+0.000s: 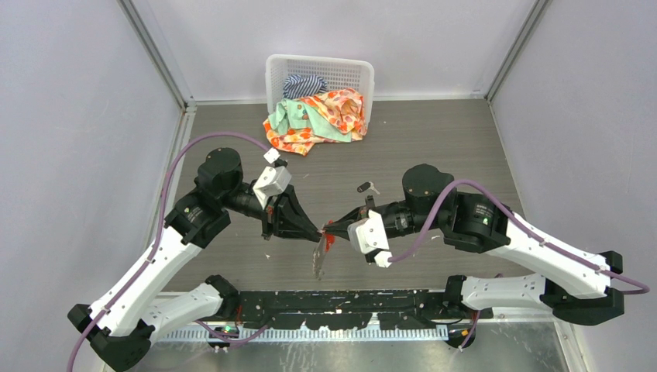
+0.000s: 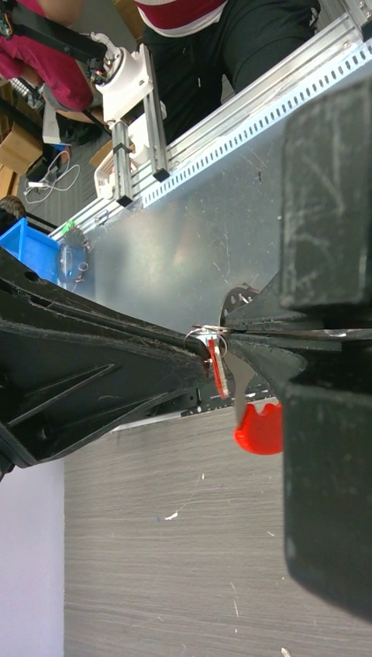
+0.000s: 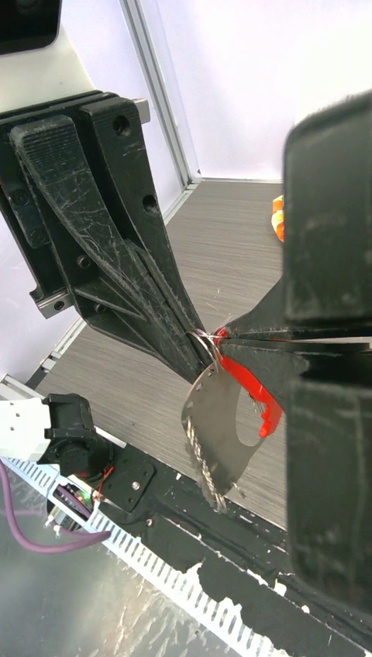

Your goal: Put the keys on the keyring

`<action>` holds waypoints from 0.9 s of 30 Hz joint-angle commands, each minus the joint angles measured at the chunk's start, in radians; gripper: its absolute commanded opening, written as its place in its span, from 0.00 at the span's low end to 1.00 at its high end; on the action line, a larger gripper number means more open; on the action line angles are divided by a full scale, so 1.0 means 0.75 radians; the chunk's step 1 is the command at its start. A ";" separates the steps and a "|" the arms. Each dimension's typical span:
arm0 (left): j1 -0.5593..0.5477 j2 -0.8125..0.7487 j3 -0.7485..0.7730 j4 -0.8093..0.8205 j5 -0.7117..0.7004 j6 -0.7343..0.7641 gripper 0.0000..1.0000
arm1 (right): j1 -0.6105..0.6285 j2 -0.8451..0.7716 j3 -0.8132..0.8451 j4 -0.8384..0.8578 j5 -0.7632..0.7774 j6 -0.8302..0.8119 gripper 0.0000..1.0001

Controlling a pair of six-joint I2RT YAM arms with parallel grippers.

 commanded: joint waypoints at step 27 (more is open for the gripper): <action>-0.001 -0.026 0.029 -0.012 -0.138 0.085 0.00 | -0.003 0.119 0.148 -0.017 0.046 0.129 0.01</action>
